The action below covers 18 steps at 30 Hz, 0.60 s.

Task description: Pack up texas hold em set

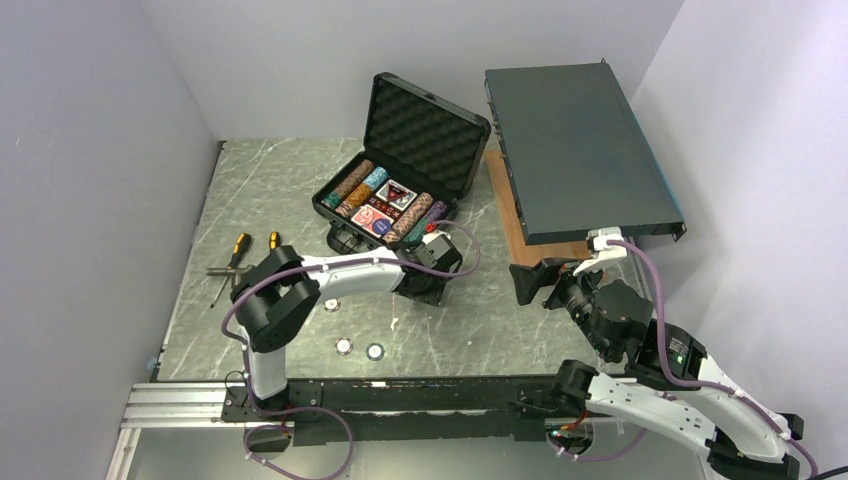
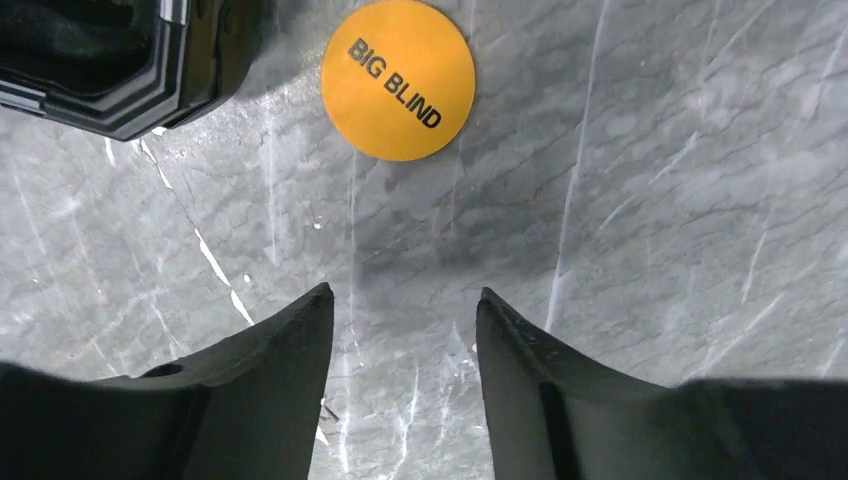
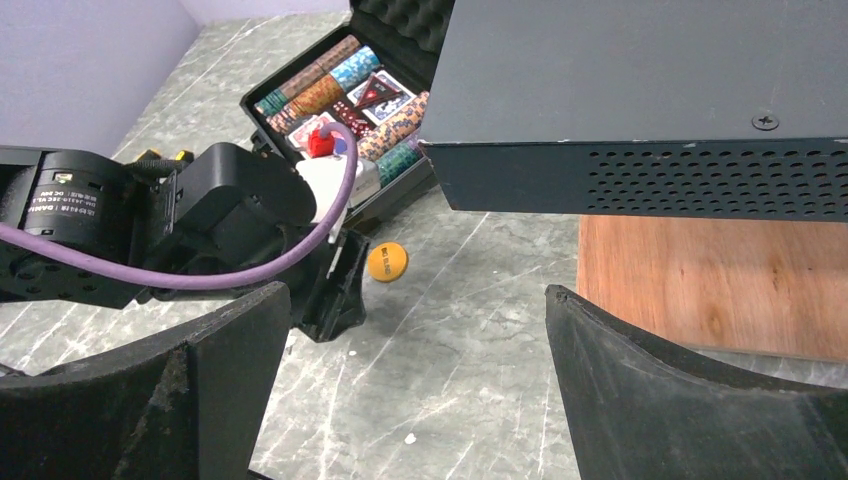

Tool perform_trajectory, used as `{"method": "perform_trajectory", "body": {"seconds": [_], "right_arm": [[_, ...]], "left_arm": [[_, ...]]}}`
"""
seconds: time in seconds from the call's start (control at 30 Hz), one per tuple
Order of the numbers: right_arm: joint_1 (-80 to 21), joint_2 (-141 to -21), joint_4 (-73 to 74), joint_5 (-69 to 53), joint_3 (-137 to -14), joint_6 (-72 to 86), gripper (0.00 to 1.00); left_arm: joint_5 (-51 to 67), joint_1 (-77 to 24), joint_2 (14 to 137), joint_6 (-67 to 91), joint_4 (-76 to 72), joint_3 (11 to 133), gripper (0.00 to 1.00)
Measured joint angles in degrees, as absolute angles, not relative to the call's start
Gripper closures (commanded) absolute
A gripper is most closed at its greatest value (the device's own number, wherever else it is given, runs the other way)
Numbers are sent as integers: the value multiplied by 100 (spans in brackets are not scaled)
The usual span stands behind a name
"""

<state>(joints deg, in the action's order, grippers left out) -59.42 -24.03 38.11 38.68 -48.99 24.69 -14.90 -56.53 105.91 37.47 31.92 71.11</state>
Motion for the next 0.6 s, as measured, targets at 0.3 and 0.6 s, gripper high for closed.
{"method": "perform_trajectory", "body": {"seconds": [0.3,0.6], "right_arm": [[-5942,-2403,3811,3870,-4899,2469,0],[-5942,-2386,3811,3874,-4899,2469,0]], "left_arm": [[-1850,-5371,11177,4528,3701,8344,1],[-2226,-5109,11810,6438,4735,9142,6]]}}
